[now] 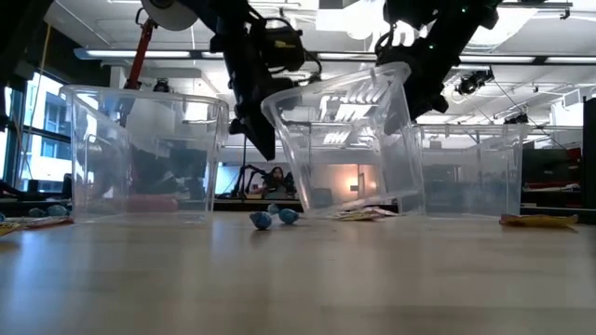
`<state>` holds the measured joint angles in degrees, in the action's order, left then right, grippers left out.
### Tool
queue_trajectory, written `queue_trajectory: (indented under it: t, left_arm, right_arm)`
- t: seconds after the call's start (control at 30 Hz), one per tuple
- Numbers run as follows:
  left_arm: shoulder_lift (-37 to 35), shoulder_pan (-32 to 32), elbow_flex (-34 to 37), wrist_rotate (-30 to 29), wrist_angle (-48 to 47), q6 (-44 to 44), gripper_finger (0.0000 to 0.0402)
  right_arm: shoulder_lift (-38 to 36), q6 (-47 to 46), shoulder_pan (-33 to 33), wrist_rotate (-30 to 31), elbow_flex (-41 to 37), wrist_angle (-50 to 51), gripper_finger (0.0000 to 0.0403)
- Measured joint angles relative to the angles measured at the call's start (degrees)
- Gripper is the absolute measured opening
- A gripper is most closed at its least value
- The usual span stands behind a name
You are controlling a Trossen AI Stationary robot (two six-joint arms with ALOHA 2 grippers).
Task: Sort candy
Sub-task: Move the left and bottom right transparent bins on top of the table
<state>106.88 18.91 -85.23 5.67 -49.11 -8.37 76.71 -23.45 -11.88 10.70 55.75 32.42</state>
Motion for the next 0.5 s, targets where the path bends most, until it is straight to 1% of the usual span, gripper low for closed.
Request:
queue_trajectory:
  t: [0.07, 0.13, 0.23, 0.4, 0.5]
  left_arm:
    - [-1.31, -0.05, 0.00, 0.15, 0.04, 0.03, 0.0000]
    - [-2.62, 0.00, 0.00, -0.29, 0.88, 0.35, 0.0000]
    - [-4.09, -0.01, 0.00, -3.74, 1.68, 1.43, 0.0000]
    - [-4.74, 1.26, -0.11, -8.52, 3.50, 1.63, 0.0000]
    - [-4.71, 2.23, -0.11, -8.58, 3.64, 4.35, 0.0000]
  right_arm:
    - [-0.04, -0.29, -0.80, 0.08, 0.00, -0.64, 0.0000]
    - [-0.04, -0.23, -1.62, 1.54, 0.00, -1.43, 0.0000]
    - [-0.07, 0.71, -3.46, 3.08, 0.00, -3.42, 0.0000]
    - [-0.06, 1.02, -6.21, 2.81, 0.00, -5.02, 0.0000]
    - [-0.04, 0.94, -7.35, 1.21, 0.04, -6.54, 0.0000]
